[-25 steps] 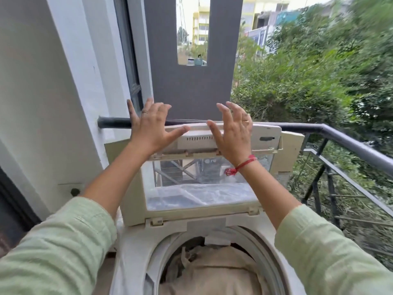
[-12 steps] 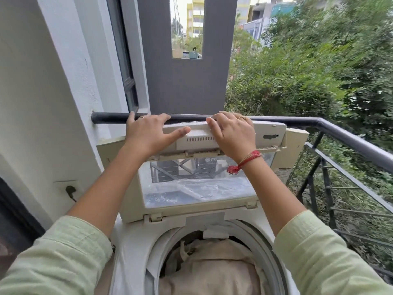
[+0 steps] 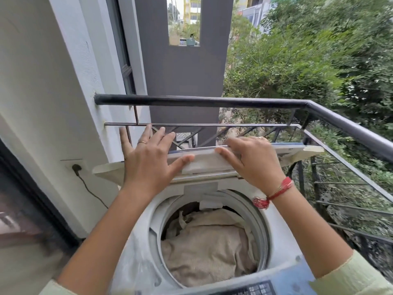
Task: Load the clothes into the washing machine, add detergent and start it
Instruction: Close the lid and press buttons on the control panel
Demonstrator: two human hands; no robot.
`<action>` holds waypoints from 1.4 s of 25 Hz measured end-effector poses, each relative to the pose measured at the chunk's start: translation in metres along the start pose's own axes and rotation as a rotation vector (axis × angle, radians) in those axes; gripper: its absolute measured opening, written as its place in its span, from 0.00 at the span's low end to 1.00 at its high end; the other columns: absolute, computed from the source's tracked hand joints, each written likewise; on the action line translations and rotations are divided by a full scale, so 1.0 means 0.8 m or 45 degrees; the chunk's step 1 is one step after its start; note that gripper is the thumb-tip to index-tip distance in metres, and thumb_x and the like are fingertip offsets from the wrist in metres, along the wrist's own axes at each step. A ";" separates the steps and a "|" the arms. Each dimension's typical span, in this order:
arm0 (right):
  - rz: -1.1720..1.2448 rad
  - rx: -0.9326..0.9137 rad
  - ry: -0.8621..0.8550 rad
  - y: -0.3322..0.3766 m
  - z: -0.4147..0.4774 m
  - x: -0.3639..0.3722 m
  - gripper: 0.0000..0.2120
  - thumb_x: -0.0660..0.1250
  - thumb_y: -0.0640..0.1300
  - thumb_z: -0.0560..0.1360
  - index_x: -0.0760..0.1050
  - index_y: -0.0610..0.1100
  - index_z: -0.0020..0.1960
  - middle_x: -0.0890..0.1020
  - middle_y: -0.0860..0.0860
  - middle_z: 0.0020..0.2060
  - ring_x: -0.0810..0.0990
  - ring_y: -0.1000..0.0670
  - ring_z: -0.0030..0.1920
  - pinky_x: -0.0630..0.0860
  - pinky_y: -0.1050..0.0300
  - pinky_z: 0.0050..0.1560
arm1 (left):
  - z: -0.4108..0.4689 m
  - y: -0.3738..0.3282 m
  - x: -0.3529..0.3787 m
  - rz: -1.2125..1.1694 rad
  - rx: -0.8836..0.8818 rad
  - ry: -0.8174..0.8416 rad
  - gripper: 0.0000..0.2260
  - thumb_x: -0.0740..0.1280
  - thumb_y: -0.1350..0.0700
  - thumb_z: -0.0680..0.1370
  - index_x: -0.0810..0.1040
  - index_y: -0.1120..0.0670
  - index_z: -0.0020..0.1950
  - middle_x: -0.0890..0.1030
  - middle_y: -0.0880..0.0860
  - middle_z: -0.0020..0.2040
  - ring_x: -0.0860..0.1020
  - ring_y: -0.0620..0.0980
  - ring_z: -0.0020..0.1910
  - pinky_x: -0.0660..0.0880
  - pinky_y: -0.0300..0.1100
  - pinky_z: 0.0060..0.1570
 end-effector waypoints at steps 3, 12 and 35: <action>0.215 -0.078 0.445 -0.001 -0.021 -0.001 0.31 0.46 0.74 0.70 0.71 0.49 0.36 0.74 0.53 0.27 0.74 0.52 0.30 0.69 0.55 0.32 | -0.049 -0.014 0.004 0.032 0.046 0.023 0.38 0.44 0.27 0.72 0.73 0.51 0.66 0.72 0.55 0.69 0.67 0.57 0.70 0.43 0.66 0.67; 0.389 -0.040 0.765 0.034 -0.164 0.027 0.31 0.46 0.75 0.65 0.68 0.49 0.42 0.74 0.55 0.35 0.72 0.53 0.37 0.64 0.59 0.35 | -0.190 -0.043 0.057 0.016 0.068 0.267 0.37 0.48 0.28 0.72 0.71 0.53 0.68 0.70 0.57 0.70 0.68 0.58 0.69 0.44 0.69 0.66; 0.130 0.184 0.824 0.071 -0.348 0.111 0.42 0.44 0.72 0.75 0.57 0.42 0.75 0.59 0.46 0.75 0.58 0.47 0.75 0.55 0.45 0.71 | -0.312 -0.046 0.177 -0.182 -0.233 0.664 0.41 0.44 0.23 0.69 0.49 0.43 0.77 0.51 0.53 0.78 0.49 0.55 0.76 0.45 0.66 0.69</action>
Point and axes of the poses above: each hand's wrist, its own z-axis towards the middle knuckle, its own x-axis out of the palm, y = z × x, the point moved 5 cm from there along z, towards the middle knuckle
